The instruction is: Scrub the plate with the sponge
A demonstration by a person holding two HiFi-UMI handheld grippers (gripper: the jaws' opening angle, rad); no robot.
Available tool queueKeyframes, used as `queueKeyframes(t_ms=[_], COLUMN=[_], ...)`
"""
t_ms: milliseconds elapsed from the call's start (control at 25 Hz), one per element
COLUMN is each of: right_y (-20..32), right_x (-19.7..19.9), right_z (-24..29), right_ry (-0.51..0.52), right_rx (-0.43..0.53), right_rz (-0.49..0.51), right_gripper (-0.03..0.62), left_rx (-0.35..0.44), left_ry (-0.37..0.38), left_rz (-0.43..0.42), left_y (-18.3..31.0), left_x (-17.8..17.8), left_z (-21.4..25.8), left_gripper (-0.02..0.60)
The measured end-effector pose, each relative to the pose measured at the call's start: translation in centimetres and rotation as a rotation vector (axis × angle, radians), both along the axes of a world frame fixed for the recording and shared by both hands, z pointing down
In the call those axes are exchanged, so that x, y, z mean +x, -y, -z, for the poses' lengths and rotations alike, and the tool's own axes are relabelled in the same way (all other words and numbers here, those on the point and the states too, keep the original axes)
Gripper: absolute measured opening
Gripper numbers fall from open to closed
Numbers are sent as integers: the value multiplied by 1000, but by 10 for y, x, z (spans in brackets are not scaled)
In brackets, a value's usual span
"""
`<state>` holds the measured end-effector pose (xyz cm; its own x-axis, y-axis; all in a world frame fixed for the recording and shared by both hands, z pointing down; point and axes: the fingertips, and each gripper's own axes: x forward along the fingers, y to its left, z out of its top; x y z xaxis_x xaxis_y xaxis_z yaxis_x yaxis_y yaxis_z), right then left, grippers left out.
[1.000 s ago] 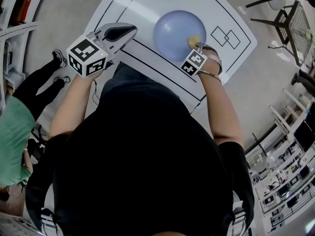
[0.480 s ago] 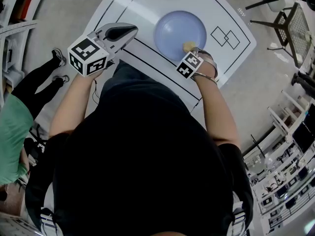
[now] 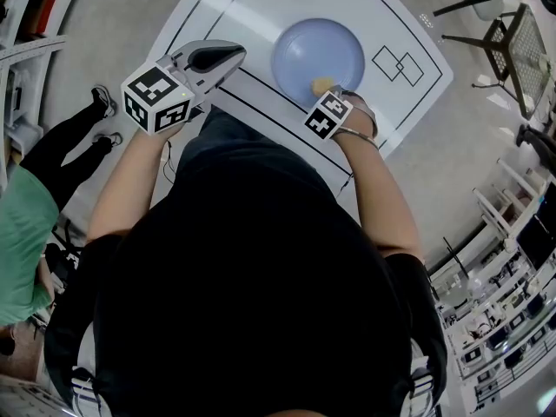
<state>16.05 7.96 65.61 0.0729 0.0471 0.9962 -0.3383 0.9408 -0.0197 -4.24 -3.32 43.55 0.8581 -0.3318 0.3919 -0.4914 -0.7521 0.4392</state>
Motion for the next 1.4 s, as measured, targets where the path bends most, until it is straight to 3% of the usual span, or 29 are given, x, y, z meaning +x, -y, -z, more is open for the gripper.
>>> queueKeyframes(t_ms=[560,1400], right_y=[-4,32], right_x=[-42,-96], right_z=[-3,-9], right_ry=[76,141], right_rx=[-71,-77], right_rz=[-9,-26], right_gripper=[32,34], left_rx=[-13,-44], left_ry=[0,8], left_rz=[12,-13], left_y=[3,31], left_x=[-13,-44], left_z=[-4,-16], left_gripper=[21,21])
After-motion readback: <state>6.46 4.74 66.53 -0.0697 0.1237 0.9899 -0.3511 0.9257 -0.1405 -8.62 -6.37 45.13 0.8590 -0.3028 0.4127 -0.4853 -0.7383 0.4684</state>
